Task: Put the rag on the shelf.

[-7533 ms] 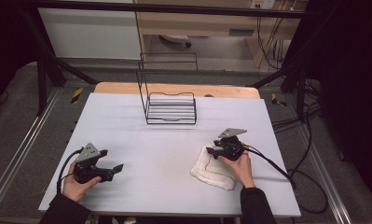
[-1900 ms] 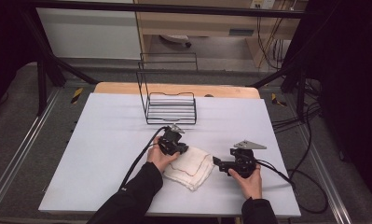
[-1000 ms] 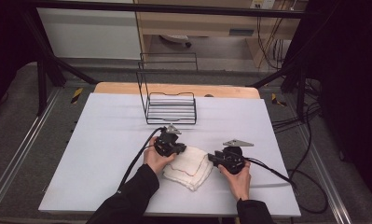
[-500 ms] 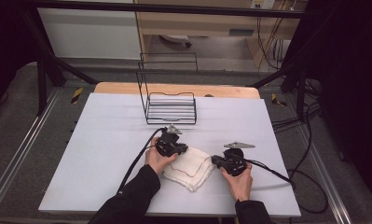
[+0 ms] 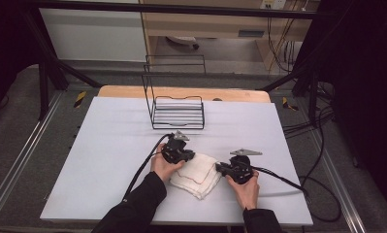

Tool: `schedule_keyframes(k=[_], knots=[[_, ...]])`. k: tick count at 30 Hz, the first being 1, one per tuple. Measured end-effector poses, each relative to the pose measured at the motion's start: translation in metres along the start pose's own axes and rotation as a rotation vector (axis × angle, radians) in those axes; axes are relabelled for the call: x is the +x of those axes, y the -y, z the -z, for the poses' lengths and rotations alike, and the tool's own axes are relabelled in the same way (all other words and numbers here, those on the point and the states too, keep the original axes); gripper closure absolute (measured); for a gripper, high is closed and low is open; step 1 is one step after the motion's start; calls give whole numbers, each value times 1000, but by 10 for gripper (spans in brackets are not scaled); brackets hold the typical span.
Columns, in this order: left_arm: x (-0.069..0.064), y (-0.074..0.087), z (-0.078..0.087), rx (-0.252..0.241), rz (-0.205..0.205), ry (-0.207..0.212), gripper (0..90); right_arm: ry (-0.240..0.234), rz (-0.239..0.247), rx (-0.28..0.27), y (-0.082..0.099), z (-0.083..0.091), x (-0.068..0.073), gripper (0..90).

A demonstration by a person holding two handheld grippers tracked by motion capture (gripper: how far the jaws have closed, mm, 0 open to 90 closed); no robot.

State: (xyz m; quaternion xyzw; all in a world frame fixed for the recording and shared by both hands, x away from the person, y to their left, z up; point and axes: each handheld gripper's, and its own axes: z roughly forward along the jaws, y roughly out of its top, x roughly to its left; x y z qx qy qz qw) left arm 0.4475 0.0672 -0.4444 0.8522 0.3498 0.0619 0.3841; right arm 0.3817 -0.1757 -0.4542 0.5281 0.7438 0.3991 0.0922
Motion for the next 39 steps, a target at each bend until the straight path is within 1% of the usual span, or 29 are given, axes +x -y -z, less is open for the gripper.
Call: schedule_keyframes(k=[2, 4, 5, 7, 8, 9, 10, 11, 13, 15, 16, 17, 18, 19, 20, 22, 23, 25, 26, 27, 28, 29, 30, 33, 39], knots=[[0, 0, 1, 1, 1, 0, 832, -3, -3, 0, 0, 0, 0, 807], [0, 0, 3, -11, 11, 8, 835, -4, -1, 0, -1, 1, 0, 821], [1, 1, 5, -21, 17, 14, 836, -6, 2, -3, -1, 2, 0, 824], [2, 1, 10, -44, 29, 24, 838, -18, 16, -27, -3, 5, 0, 827], [2, 1, 15, -66, 33, 29, 838, -25, 20, -37, -3, 7, 1, 827], [2, 1, 20, -78, 31, 28, 838, -29, 28, -51, -4, 8, 1, 828], [2, 1, 20, -78, 31, 28, 838, -43, 33, -62, -6, 11, 2, 828], [1, 0, 26, -98, 23, 25, 838, -48, 49, -73, -7, 13, 3, 828], [0, 0, 33, -119, 15, 14, 838, -53, 80, -95, -9, 17, 8, 828], [0, 0, 40, -141, 20, 10, 838, -57, 99, -118, -10, 19, 11, 828], [0, 0, 44, -150, 15, 11, 838, -62, 110, -128, -11, 20, 12, 828], [-1, 0, 48, -163, 13, 10, 838, -63, 115, -141, -11, 21, 14, 828], [-1, 0, 48, -163, 13, 10, 838, -68, 118, -153, -12, 22, 15, 828], [-2, 1, 54, -181, 8, 8, 838, -73, 123, -161, -13, 23, 16, 828], [-3, 2, 57, -192, 5, 5, 838, -74, 134, -171, -13, 25, 17, 828], [-4, 3, 62, -213, 7, 3, 838, -79, 149, -184, -15, 27, 19, 829], [-4, 3, 62, -213, 7, 3, 838, -83, 152, -189, -15, 29, 21, 830], [-7, 5, 69, -239, -1, -1, 838, -84, 170, -199, -16, 30, 22, 830], [-7, 5, 69, -239, -1, -1, 838, -84, 178, -208, -17, 31, 23, 830], [-9, 6, 72, -252, -7, -9, 838, -84, 183, -211, -17, 32, 24, 830], [-9, 6, 72, -252, -7, -9, 838, -85, 191, -218, -18, 33, 25, 830], [-11, 7, 76, -268, -18, -18, 838, -87, 199, -227, -18, 34, 26, 830], [-11, 7, 76, -268, -18, -18, 838, -90, 202, -233, -18, 35, 27, 830], [-13, 11, 82, -304, -7, -22, 838, -95, 216, -252, -20, 38, 28, 830], [-14, 13, 87, -331, 2, -24, 837, -95, 241, -281, -23, 43, 33, 830]])
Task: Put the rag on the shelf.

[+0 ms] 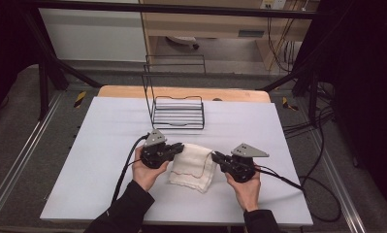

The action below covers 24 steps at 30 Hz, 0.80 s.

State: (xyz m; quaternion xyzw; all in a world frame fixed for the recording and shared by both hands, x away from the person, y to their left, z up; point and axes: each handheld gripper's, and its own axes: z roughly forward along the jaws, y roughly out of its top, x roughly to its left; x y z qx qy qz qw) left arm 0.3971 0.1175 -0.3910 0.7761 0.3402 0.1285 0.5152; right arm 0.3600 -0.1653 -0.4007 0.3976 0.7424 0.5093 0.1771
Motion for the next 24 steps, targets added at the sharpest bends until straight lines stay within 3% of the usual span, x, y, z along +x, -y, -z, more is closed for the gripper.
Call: schedule_keyframes(k=[24], knots=[[1, -23, 32, -149, -1, -37, 838, 21, 96, -116, -41, 5, 14, 831]])
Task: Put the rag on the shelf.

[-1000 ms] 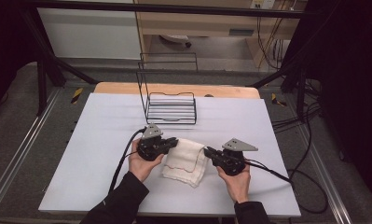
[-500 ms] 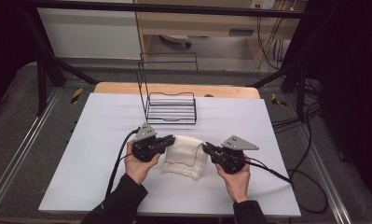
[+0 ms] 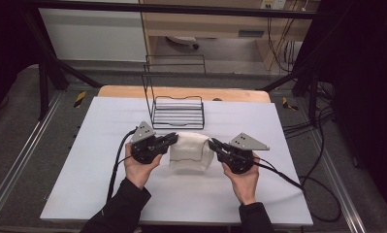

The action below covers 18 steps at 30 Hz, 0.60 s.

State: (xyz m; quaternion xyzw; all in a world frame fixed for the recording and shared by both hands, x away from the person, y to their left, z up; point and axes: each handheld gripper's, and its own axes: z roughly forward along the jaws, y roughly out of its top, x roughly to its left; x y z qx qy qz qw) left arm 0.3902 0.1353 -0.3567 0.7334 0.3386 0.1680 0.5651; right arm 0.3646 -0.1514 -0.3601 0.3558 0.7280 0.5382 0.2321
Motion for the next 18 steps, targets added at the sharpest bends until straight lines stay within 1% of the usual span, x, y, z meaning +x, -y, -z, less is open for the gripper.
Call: schedule_keyframes(k=[4, 7, 13, 18], knots=[[0, -4, 3, -13, -4, -7, 837, 3, 7, -18, -6, -1, 2, 831], [1, -10, 6, -37, -10, -18, 838, 5, 13, -31, -11, -2, 3, 831], [3, -17, 10, -54, -13, -22, 838, 7, 22, -60, -22, -2, 4, 831], [4, -27, 15, -85, -22, -31, 838, 11, 24, -87, -32, -2, 5, 832]])
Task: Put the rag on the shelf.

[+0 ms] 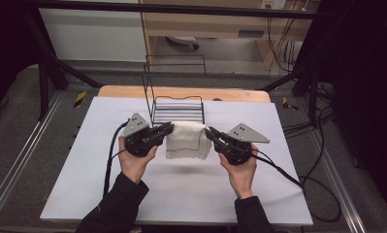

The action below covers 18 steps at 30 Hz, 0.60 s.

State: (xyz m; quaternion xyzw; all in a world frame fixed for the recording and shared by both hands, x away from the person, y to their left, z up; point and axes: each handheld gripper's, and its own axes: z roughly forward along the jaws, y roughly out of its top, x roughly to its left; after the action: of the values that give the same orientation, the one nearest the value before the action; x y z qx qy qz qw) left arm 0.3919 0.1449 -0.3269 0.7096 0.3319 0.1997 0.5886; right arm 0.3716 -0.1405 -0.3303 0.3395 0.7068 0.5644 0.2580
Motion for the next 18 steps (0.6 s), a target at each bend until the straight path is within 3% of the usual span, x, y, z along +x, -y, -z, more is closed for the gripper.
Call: schedule_keyframes(k=[18], knots=[[6, -28, 6, -67, 1, -23, 838, 7, 21, -71, -30, -6, 1, 834]])
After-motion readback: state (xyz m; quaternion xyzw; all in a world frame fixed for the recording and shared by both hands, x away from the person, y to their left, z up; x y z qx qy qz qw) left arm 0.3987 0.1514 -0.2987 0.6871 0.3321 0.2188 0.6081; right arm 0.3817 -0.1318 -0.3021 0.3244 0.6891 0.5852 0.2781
